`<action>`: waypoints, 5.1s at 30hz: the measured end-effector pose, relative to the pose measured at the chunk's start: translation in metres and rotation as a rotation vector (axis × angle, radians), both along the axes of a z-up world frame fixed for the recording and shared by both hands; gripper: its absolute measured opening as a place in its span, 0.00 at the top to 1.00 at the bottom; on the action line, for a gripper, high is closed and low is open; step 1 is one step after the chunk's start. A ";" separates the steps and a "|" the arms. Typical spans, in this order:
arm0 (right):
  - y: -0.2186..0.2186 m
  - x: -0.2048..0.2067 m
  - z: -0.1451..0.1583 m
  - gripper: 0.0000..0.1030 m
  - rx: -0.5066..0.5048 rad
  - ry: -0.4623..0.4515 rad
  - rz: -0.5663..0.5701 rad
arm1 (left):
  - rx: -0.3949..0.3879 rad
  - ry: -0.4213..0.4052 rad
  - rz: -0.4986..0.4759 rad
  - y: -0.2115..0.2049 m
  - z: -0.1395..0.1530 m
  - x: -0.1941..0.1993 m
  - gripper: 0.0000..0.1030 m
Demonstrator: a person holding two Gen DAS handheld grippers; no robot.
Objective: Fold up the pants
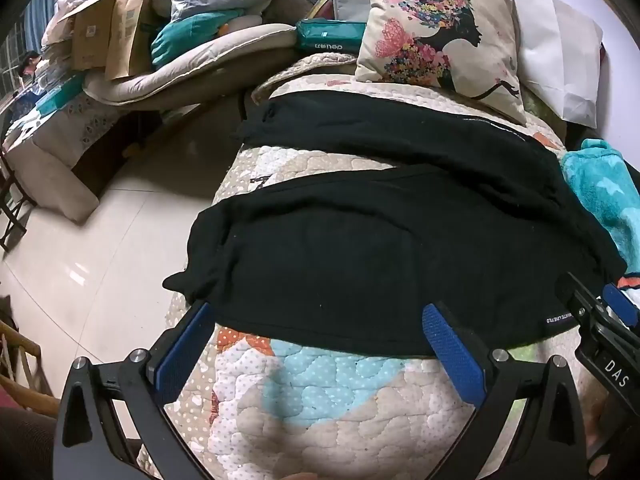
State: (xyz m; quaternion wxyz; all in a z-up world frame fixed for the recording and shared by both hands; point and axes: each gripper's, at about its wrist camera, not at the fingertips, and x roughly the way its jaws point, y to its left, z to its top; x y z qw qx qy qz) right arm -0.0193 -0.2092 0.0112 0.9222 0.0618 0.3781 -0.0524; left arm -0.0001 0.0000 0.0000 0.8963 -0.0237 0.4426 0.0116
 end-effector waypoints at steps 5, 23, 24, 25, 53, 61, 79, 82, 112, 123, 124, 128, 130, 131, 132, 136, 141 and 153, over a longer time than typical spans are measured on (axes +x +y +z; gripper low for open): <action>0.000 0.000 0.001 0.00 0.001 0.002 0.000 | -0.001 -0.001 -0.002 0.000 0.000 -0.001 0.00; -0.005 0.002 -0.006 0.00 0.010 0.030 -0.013 | -0.025 0.155 0.030 0.006 -0.037 0.010 0.00; -0.006 0.003 -0.006 0.00 0.012 0.034 -0.014 | -0.025 0.163 0.030 0.005 -0.039 0.011 0.00; -0.007 0.003 -0.007 0.00 0.014 0.037 -0.016 | -0.026 0.169 0.029 0.005 -0.041 0.012 0.00; -0.009 -0.007 0.028 0.00 -0.118 -0.099 -0.037 | -0.070 0.083 0.040 0.019 -0.024 -0.011 0.00; 0.001 -0.009 0.076 0.00 -0.173 -0.208 0.077 | 0.017 -0.142 0.002 0.009 0.047 -0.025 0.00; -0.021 0.079 0.119 0.00 -0.238 -0.168 0.092 | 0.054 -0.237 0.005 0.019 0.106 0.058 0.00; -0.027 0.102 0.108 0.00 -0.251 -0.131 0.102 | 0.073 -0.226 0.004 0.026 0.098 0.078 0.00; -0.087 0.331 -0.013 0.14 -0.114 0.244 0.390 | -0.109 0.124 -0.084 0.103 -0.047 0.365 0.00; -0.068 0.351 -0.036 0.62 -0.019 0.295 0.496 | -0.155 0.151 -0.244 0.086 -0.038 0.367 0.85; -0.066 0.349 -0.035 0.77 0.002 0.300 0.508 | -0.178 0.158 -0.255 0.087 -0.035 0.367 0.87; -0.066 0.344 -0.030 0.87 0.016 0.300 0.497 | -0.138 0.133 -0.248 0.078 -0.024 0.359 0.88; -0.068 0.338 -0.024 0.90 0.025 0.288 0.488 | -0.122 0.119 -0.241 0.076 -0.018 0.352 0.88; -0.069 0.335 -0.020 0.92 0.030 0.282 0.485 | -0.116 0.110 -0.236 0.076 -0.014 0.349 0.88; -0.067 0.333 -0.018 0.96 0.032 0.278 0.482 | -0.112 0.100 -0.231 0.075 -0.010 0.345 0.88; -0.066 0.315 0.003 0.96 0.046 0.242 0.469 | -0.111 0.054 -0.214 0.077 0.013 0.326 0.88; -0.064 0.281 0.033 0.97 0.065 0.203 0.467 | -0.038 -0.013 -0.227 0.075 0.048 0.288 0.88; -0.065 0.144 0.049 0.97 0.079 0.239 0.476 | 0.020 -0.068 -0.295 0.082 0.065 0.150 0.88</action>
